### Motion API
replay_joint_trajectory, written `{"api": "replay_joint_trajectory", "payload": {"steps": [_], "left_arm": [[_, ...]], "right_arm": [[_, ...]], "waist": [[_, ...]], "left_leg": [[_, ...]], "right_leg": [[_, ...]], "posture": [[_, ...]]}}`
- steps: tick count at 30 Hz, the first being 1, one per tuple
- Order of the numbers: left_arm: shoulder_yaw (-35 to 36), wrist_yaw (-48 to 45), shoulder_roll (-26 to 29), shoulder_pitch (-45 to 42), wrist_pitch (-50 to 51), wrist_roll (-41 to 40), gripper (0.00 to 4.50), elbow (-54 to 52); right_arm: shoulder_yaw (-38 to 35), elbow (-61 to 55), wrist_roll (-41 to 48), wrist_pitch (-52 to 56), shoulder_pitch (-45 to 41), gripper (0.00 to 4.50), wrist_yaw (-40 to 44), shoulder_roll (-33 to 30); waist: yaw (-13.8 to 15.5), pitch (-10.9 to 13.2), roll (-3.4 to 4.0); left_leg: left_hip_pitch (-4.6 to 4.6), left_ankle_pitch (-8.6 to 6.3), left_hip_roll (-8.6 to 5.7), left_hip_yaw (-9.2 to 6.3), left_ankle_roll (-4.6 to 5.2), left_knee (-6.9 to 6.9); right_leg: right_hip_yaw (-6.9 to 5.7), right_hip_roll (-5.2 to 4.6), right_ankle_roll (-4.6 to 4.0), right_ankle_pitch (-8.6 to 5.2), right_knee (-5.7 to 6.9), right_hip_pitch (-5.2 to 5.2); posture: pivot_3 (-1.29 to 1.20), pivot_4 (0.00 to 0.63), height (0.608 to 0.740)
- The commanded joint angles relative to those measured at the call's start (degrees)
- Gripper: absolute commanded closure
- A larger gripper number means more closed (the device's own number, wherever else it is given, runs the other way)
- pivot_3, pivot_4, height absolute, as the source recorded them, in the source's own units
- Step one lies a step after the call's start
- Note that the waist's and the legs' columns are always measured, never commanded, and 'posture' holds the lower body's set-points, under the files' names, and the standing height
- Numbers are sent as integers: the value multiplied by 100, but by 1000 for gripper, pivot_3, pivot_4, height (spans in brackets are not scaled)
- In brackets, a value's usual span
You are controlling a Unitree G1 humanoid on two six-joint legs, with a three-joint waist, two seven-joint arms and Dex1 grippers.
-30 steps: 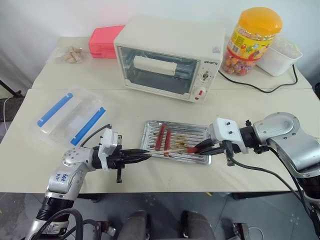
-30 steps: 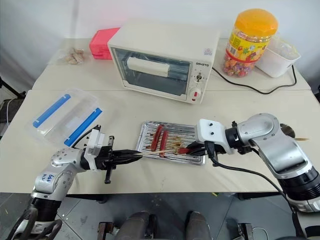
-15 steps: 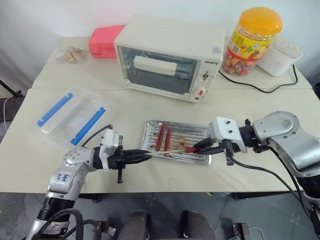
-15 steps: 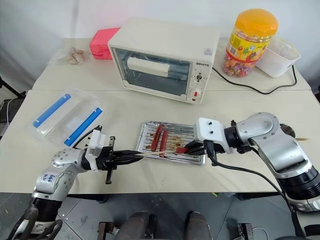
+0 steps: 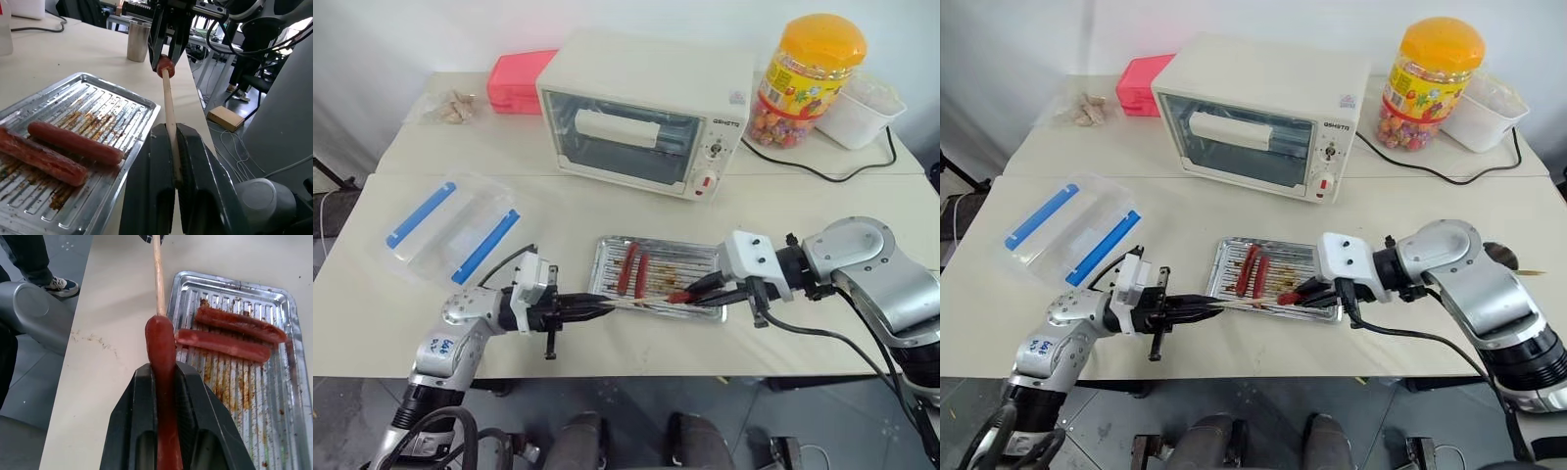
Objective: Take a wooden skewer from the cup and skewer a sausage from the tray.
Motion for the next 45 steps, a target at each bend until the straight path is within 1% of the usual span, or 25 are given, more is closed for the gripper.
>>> {"api": "replay_joint_trajectory", "payload": {"steps": [1,10,13,17,21,27,29,30,34,36,39,40,41,43,45], "left_arm": [[-450,-93,-249,-251,2,111,4500,16],[-996,-137,-835,-826,72,528,4500,365],[-1062,-148,-1043,-985,123,575,4500,439],[-1060,-155,-1187,-1038,197,614,4500,403],[-977,-189,-1172,-972,286,533,4500,275],[-584,-170,-844,-722,252,481,4500,123],[-397,-159,-742,-631,219,428,4500,68],[-306,-133,-682,-586,228,407,4500,34],[308,68,-280,-152,247,208,4500,-307],[612,178,-56,111,268,95,4500,-516],[1078,301,259,517,290,-49,4500,-706],[1228,333,346,661,277,-70,4500,-747],[1414,393,419,822,296,-138,4500,-814],[1900,637,498,1178,337,-304,4500,-1007],[2385,1045,445,1443,446,-568,4500,-1219]], "right_arm": [[144,-294,158,-44,-238,4185,84,270],[376,-383,27,117,-432,4185,120,585],[429,-401,-25,205,-501,4185,92,720],[417,-411,-58,267,-508,4185,102,825],[360,-417,-51,284,-461,4185,132,832],[96,-284,-64,407,-322,4185,36,713],[-21,-250,-34,446,-223,3590,116,593],[-92,-203,-41,384,-165,3363,139,537],[-579,-5,46,-81,358,2020,288,118],[-870,69,188,-313,582,1378,298,38],[-1311,287,325,-848,862,327,244,117],[-1414,344,382,-984,978,41,310,102],[-1536,409,448,-1159,1119,41,367,111],[-1931,535,886,-1531,1462,41,546,340],[-2214,542,1045,-1771,1715,41,177,717]], "waist": [[2,0,0],[1,0,0],[2,0,-1],[-2,0,-1],[0,0,-1],[-5,0,-1],[-5,0,-1],[-2,0,-1],[4,-1,-8],[-2,0,-8],[-4,0,-8],[-8,1,-9],[-10,0,-8],[-6,2,-12],[-3,3,-13]], "left_leg": [[0,0,0,0,0,0],[-2,0,-2,0,0,5],[-3,0,-2,0,0,8],[-3,0,-2,-3,1,10],[-4,0,-1,-3,1,12],[-5,-1,-1,-4,1,13],[-5,-1,0,-7,1,14],[-5,-1,0,-7,1,14],[-8,-5,-3,-23,4,20],[-9,-6,-3,-20,5,19],[-8,-5,1,-18,5,20],[-7,-5,1,-18,5,21],[-7,-5,3,-17,5,22],[-4,-6,3,-17,4,21],[-4,-7,5,-19,3,18]], "right_leg": [[0,0,0,0,0,0],[-2,1,0,0,5,-1],[-3,1,0,0,6,-1],[-5,0,0,0,13,-2],[-5,0,0,0,15,-3],[-5,0,0,0,16,-4],[-5,0,0,0,19,-4],[-5,0,0,0,19,-4],[-5,-2,0,0,28,-2],[-4,-2,0,0,26,-3],[-4,-2,0,0,24,-2],[-4,-2,0,0,24,0],[-4,-1,0,0,23,0],[-3,-1,0,0,23,2],[-3,0,0,0,20,3]], "posture": [[0,150,740],[0,150,740],[0,150,740],[0,150,740],[0,150,740],[0,150,740],[0,150,740],[0,150,740],[0,150,740],[0,150,740],[0,150,740],[0,150,740],[0,150,740],[0,150,740],[0,150,740]]}}
